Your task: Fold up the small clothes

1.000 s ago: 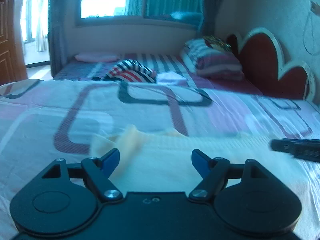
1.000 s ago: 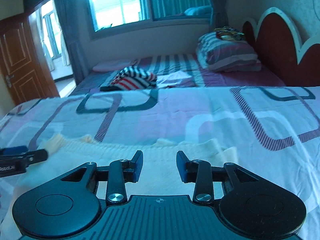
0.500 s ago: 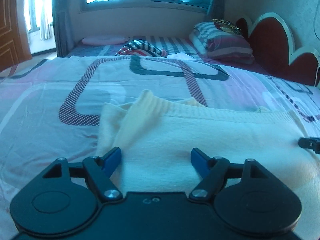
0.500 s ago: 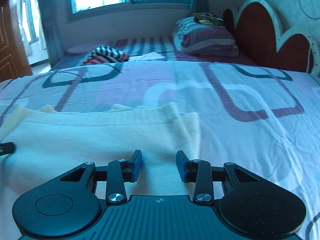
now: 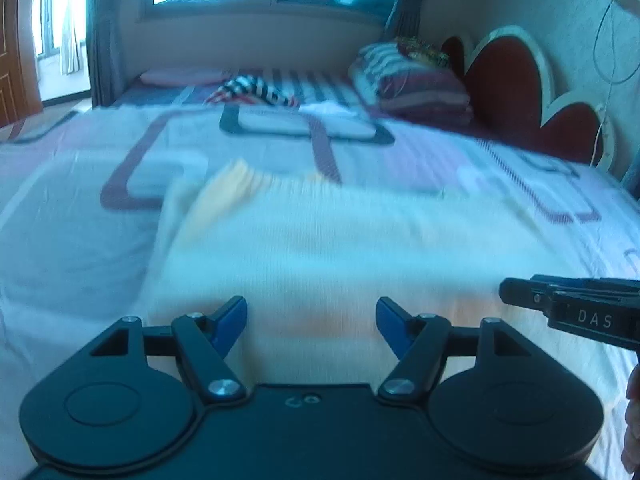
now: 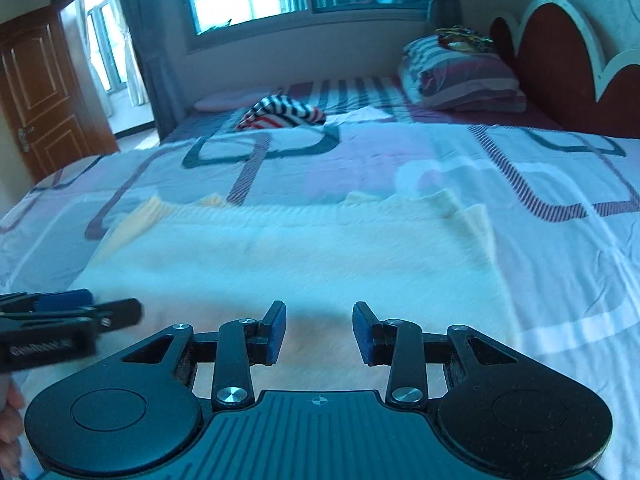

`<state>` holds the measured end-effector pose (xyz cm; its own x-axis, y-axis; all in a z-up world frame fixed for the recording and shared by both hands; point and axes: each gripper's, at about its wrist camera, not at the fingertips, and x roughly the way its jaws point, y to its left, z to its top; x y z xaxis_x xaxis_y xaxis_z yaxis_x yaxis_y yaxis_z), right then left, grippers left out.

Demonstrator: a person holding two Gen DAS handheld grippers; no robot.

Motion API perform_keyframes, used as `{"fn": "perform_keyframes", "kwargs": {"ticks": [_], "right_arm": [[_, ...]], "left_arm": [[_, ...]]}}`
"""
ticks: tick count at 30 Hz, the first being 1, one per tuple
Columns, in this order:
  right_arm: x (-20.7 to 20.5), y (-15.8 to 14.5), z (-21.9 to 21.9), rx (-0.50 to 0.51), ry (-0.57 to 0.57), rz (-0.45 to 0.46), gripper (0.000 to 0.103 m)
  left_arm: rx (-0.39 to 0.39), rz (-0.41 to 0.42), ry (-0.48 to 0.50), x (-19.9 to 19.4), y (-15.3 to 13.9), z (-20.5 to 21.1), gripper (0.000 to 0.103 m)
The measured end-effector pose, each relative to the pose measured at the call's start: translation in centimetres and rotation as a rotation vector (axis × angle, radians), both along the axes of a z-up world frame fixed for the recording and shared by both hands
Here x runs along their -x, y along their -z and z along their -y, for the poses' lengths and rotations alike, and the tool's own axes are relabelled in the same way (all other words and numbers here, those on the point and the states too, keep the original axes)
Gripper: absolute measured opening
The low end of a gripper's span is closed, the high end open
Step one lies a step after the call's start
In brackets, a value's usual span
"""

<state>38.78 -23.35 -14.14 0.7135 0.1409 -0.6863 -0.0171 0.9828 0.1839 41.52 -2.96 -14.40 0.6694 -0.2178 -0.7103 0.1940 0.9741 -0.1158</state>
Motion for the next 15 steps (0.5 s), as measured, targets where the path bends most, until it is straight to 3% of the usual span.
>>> {"fn": "perform_keyframes", "kwargs": {"ticks": [2, 6, 15], "right_arm": [[0.3, 0.7, -0.3, 0.017, 0.003, -0.017, 0.037], [0.9, 1.8, 1.5, 0.039, 0.053, -0.048, 0.037], [4.2, 0.9, 2.5, 0.055, 0.083, -0.058, 0.037]], "left_arm": [[-0.010, -0.033, -0.006, 0.1, 0.9, -0.2, 0.069], [-0.043, -0.023, 0.007, 0.6, 1.2, -0.6, 0.069], [-0.013, -0.055, -0.030, 2.9, 0.1, -1.9, 0.070]]}}
